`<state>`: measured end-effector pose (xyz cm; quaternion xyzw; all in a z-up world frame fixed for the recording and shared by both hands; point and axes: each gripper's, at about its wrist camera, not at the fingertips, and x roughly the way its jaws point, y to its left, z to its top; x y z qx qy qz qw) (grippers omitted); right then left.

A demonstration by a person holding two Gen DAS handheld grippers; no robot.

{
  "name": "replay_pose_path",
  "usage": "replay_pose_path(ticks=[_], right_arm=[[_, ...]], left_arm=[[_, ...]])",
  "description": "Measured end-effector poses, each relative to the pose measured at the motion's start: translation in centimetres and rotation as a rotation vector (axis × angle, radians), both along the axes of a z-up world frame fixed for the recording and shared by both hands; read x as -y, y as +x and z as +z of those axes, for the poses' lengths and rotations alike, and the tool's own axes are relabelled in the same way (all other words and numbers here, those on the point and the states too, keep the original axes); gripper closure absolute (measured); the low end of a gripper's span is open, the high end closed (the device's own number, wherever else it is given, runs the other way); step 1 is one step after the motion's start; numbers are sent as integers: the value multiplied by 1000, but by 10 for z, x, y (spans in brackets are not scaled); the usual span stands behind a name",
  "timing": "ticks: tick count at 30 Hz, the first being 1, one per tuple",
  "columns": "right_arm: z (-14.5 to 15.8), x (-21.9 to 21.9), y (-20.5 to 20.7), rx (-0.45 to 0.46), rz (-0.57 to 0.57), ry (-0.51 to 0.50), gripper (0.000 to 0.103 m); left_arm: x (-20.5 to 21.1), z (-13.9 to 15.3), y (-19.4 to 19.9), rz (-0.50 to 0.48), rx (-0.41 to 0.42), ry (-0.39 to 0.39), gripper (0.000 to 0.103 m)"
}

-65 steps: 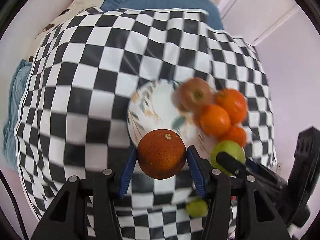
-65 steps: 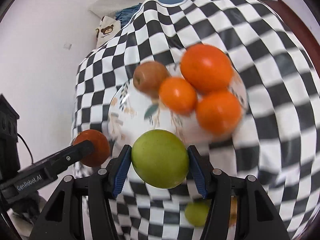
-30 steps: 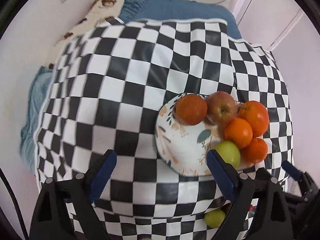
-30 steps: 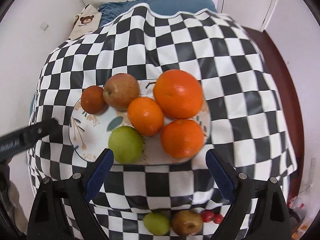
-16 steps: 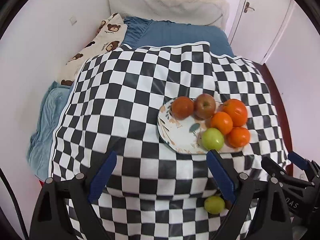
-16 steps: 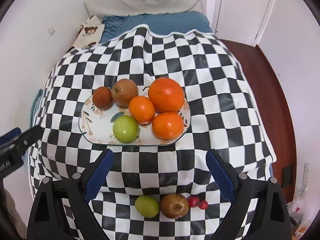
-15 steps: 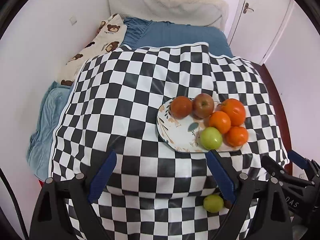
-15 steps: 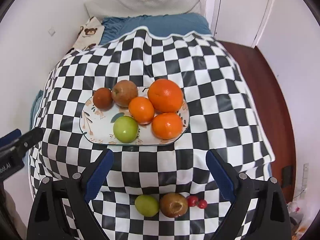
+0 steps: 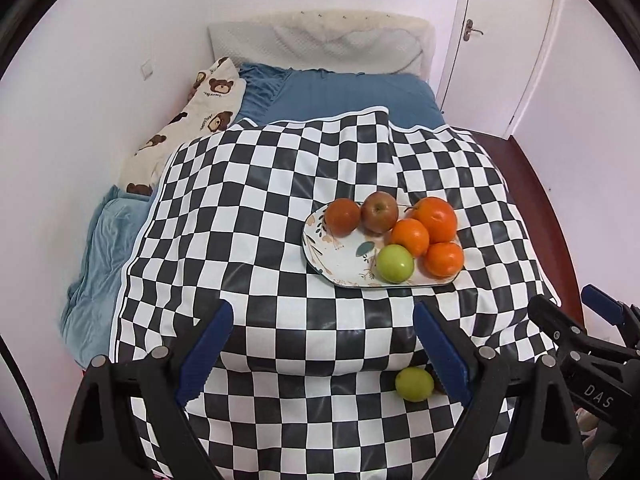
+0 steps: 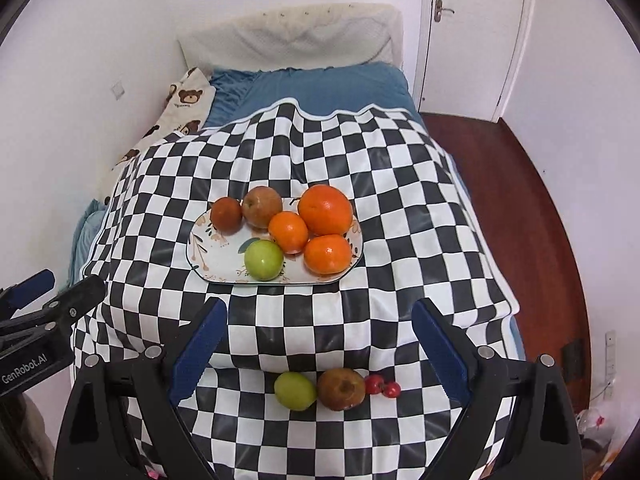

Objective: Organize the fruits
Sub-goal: 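Lift both tools away from the plate, then grasp the green apple with the left tool while the right tool grasps the brown apple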

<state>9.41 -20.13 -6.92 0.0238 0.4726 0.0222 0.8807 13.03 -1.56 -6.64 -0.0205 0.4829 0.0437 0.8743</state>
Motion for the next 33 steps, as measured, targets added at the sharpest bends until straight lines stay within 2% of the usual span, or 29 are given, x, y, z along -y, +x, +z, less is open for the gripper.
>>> replay_pose_path(ticks=[6,10,13,17,19,20,21,24,27,32,33], right_arm=[[13,6,-20,34,-14,23,7],[6,12,-24,16,-22,48,7],[-22,28,-19,-54,-35,98,7],[-73,55,-14,-173,-80,176,8],[-99,71,-12,-228,-105,217,17],[-112,78,-11,-256,-115,235,36],[-125,85,-10,-287,-126,247,48],[-156,103,-12,-344,-160,313,49],[-174,112,-15,-371,-181,342,49],[-200,118,-16,-428,-216,392,49],[-204,119,-16,-440,-219,405,49]], left_arm=[[8,3,-12,-14,17,-8,11],[14,-10,-14,-20,-18,-22,11],[25,-36,-10,-30,-76,-19,11],[47,-88,1,-65,-206,-24,11],[59,-119,6,-86,-293,-58,11],[65,-138,10,-91,-349,-91,11],[69,-151,12,-92,-393,-124,11],[77,-194,20,-68,-528,-254,11],[79,-229,28,-10,-622,-386,11],[82,-268,38,53,-714,-566,12],[83,-272,39,58,-717,-579,17]])
